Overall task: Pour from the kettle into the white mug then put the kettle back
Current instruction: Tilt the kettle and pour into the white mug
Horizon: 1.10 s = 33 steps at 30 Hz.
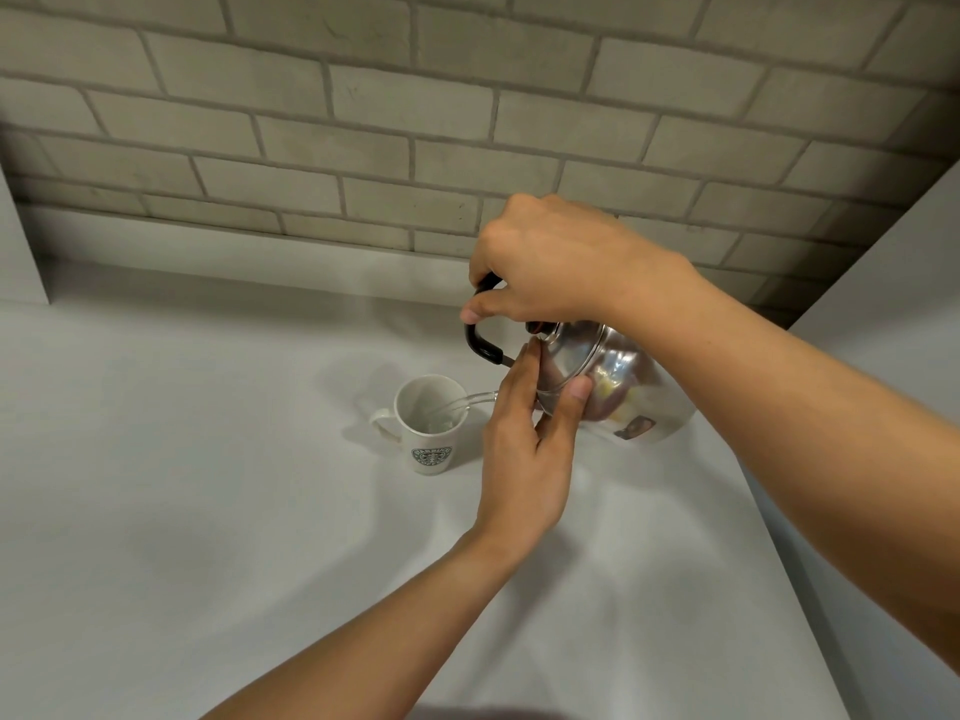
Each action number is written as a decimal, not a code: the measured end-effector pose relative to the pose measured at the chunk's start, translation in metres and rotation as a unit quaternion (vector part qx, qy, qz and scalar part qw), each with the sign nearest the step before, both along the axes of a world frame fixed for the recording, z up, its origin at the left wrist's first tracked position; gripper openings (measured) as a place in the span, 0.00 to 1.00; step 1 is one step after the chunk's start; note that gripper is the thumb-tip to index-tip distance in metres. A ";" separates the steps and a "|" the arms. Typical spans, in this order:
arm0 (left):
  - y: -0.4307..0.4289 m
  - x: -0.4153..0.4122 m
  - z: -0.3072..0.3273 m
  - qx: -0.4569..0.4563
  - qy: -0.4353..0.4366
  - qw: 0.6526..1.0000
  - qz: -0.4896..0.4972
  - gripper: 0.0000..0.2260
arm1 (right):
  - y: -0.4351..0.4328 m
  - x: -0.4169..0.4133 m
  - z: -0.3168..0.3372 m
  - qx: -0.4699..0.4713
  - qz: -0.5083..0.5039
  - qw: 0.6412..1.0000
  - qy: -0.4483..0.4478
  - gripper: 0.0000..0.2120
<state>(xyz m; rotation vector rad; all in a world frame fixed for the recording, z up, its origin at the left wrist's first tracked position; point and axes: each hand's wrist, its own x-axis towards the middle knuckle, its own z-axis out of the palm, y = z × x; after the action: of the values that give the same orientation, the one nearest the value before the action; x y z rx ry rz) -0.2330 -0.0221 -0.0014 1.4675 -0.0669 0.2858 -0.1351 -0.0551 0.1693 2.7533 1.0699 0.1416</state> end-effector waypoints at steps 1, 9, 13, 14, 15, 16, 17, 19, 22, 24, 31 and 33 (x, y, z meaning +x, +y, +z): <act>0.000 0.000 0.000 -0.002 -0.001 1.000 -0.001 0.27 | 0.000 0.000 0.000 -0.003 0.001 1.000 -0.001 0.21; -0.001 0.000 0.001 -0.020 0.003 1.000 -0.003 0.29 | 0.003 0.000 0.001 -0.011 0.004 1.000 -0.011 0.22; 0.000 0.000 0.002 -0.021 -0.002 1.000 -0.002 0.26 | 0.005 -0.001 0.002 -0.010 0.002 1.000 -0.010 0.22; 0.000 0.000 0.001 -0.023 -0.003 1.000 -0.003 0.25 | 0.005 -0.001 0.002 -0.010 0.002 1.000 -0.010 0.22; 0.000 0.000 0.001 -0.026 -0.003 1.000 -0.003 0.24 | 0.006 -0.001 0.002 -0.010 0.002 1.000 -0.010 0.22; 0.000 0.000 0.001 -0.028 -0.003 1.000 -0.003 0.23 | 0.006 -0.001 0.002 -0.010 0.001 1.000 -0.010 0.22; 0.001 -0.001 0.002 -0.029 -0.003 1.000 -0.003 0.23 | 0.007 -0.002 0.002 -0.010 0.000 1.000 -0.010 0.22; 0.001 -0.001 0.002 -0.030 0.001 1.000 -0.005 0.21 | 0.008 -0.002 0.002 -0.012 0.000 1.000 -0.007 0.22; 0.002 0.000 0.002 -0.032 0.007 0.999 -0.006 0.20 | 0.009 -0.002 0.002 -0.013 -0.001 1.000 -0.004 0.22; 0.003 0.000 0.000 -0.035 0.007 0.999 -0.007 0.24 | 0.010 -0.004 0.002 -0.011 -0.001 1.000 -0.001 0.22; 0.008 -0.001 -0.004 -0.019 0.017 1.000 -0.003 0.21 | 0.010 -0.006 -0.001 -0.002 -0.009 1.000 0.018 0.21; 0.010 -0.001 -0.008 -0.009 0.015 1.000 -0.007 0.24 | 0.009 -0.006 -0.003 0.006 -0.009 1.000 0.024 0.21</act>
<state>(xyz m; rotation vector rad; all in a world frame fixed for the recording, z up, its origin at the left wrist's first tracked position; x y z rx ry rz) -0.2336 -0.0118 -0.0095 1.4524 -0.0510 0.2520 -0.1414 -0.0464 0.1660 2.7904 1.0578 0.0808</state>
